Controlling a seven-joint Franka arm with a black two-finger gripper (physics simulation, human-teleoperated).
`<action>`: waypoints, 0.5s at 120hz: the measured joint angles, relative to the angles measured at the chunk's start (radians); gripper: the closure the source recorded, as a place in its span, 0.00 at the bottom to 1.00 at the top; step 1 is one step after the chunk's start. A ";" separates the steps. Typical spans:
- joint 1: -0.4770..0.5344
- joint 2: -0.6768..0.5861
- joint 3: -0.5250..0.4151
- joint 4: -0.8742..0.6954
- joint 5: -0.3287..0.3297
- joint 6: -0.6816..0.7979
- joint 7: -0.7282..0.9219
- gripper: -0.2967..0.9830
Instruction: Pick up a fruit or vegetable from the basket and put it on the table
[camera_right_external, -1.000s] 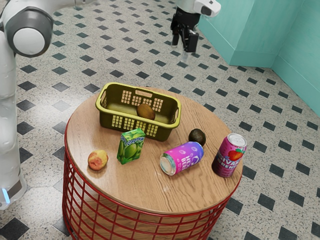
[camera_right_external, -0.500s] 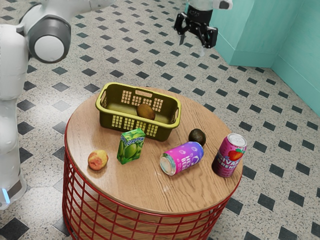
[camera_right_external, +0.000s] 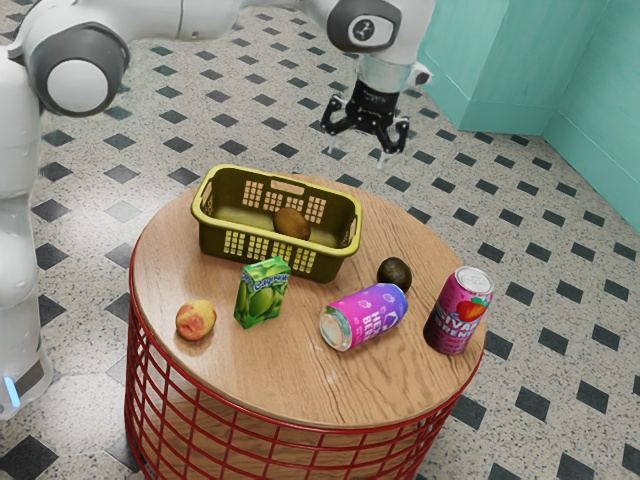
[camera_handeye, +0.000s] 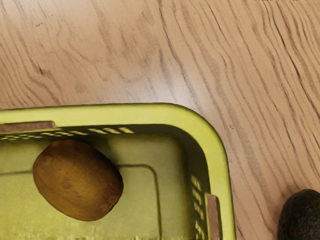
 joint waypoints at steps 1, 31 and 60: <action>0.001 -0.011 0.000 -0.014 -0.001 0.004 -0.005 0.23; -0.008 -0.262 -0.025 -0.391 -0.003 0.164 -0.123 0.23; -0.006 -0.275 -0.007 -0.505 0.001 0.305 -0.144 0.23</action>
